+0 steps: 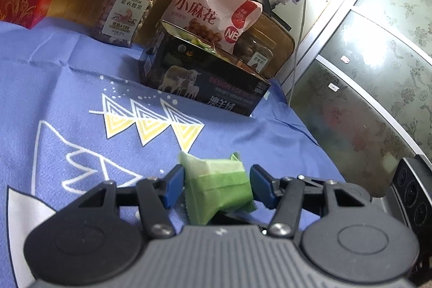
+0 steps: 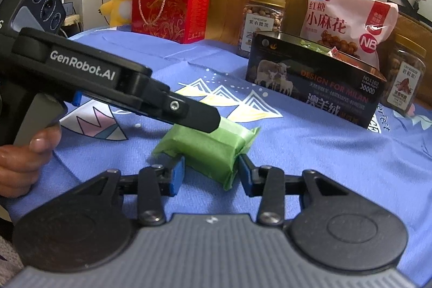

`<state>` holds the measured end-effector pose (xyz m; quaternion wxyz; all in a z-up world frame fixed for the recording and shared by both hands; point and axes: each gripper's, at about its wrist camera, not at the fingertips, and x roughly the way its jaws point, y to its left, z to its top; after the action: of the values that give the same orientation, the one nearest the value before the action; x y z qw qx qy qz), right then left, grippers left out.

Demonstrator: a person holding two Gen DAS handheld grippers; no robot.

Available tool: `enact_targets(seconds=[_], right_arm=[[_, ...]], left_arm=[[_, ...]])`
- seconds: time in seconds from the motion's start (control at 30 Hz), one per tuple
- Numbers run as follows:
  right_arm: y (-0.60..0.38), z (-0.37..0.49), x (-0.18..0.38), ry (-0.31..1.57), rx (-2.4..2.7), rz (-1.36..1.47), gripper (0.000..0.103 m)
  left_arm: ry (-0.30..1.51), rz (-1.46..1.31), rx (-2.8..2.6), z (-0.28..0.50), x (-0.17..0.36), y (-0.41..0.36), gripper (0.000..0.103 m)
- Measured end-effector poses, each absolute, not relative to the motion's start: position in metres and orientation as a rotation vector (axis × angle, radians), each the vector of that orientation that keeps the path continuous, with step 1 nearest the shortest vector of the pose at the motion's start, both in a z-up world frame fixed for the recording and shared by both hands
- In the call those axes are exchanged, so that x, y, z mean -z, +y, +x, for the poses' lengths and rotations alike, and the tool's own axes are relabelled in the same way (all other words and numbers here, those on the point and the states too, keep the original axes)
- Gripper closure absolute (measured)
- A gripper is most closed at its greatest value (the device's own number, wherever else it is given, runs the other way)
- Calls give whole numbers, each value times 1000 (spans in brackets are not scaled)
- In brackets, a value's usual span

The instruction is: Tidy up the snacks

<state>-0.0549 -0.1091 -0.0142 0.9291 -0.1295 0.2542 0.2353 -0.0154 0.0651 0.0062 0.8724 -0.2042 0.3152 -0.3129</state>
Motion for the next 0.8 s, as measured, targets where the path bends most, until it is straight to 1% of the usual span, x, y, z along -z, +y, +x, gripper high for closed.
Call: enact_targets(seconds=[0.2, 0.27, 0.33, 0.47, 0.8], right_arm=[[-109, -53, 11, 509, -472, -261, 59], [-111, -51, 9, 502, -470, -249, 61], [-112, -50, 6, 491, -466, -245, 66], [-115, -47, 4, 478, -458, -234, 71], [-114, -46, 12, 495, -471, -285, 70]], left_arm=[[635, -438, 658, -15, -15, 65, 49], [614, -430, 659, -15, -22, 64, 50], [595, -422, 662, -14, -30, 63, 50], [566, -400, 669, -12, -41, 58, 50], [648, -385, 603, 2, -24, 56, 48]])
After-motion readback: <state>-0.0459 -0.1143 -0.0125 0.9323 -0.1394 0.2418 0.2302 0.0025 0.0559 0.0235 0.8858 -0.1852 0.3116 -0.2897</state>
